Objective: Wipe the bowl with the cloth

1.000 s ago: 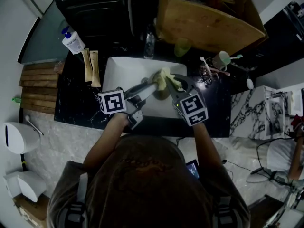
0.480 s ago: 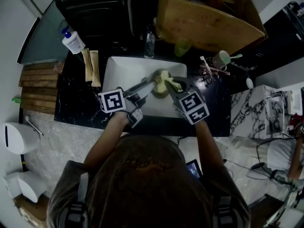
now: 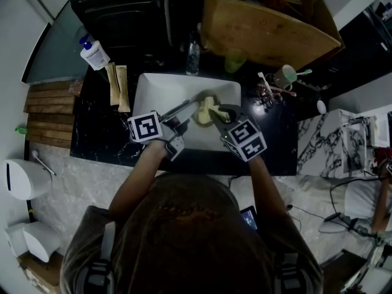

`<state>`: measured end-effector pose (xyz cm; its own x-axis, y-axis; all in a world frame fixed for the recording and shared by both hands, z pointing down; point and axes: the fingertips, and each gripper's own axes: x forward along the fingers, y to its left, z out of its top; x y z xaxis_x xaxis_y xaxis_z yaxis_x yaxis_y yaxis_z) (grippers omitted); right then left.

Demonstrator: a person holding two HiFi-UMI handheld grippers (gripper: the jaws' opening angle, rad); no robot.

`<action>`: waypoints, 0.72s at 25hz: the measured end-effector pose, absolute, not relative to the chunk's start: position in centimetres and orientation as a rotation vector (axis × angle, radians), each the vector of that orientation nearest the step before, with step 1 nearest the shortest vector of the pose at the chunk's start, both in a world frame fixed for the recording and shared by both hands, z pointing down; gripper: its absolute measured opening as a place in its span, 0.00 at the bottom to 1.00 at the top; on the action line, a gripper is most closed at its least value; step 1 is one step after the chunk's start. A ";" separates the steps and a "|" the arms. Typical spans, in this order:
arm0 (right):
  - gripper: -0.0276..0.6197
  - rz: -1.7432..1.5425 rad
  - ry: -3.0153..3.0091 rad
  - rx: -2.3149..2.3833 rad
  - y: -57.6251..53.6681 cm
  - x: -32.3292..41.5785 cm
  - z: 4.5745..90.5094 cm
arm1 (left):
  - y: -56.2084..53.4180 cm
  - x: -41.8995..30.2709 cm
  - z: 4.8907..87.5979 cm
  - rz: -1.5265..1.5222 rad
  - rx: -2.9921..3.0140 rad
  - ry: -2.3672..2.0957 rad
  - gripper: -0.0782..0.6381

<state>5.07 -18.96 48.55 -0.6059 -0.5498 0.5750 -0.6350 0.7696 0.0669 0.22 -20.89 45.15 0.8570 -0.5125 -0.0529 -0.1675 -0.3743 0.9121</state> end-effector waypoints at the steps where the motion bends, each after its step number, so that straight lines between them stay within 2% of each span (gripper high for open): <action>1: 0.09 0.201 -2.379 0.881 -18.8 5.0 48.7 | -21.0 0.2 45.2 -0.399 1.946 -0.506 0.50; 18: 0.08 0.321 -2.513 0.885 -18.4 2.4 46.8 | -20.2 0.6 46.4 -0.396 1.895 -0.462 0.50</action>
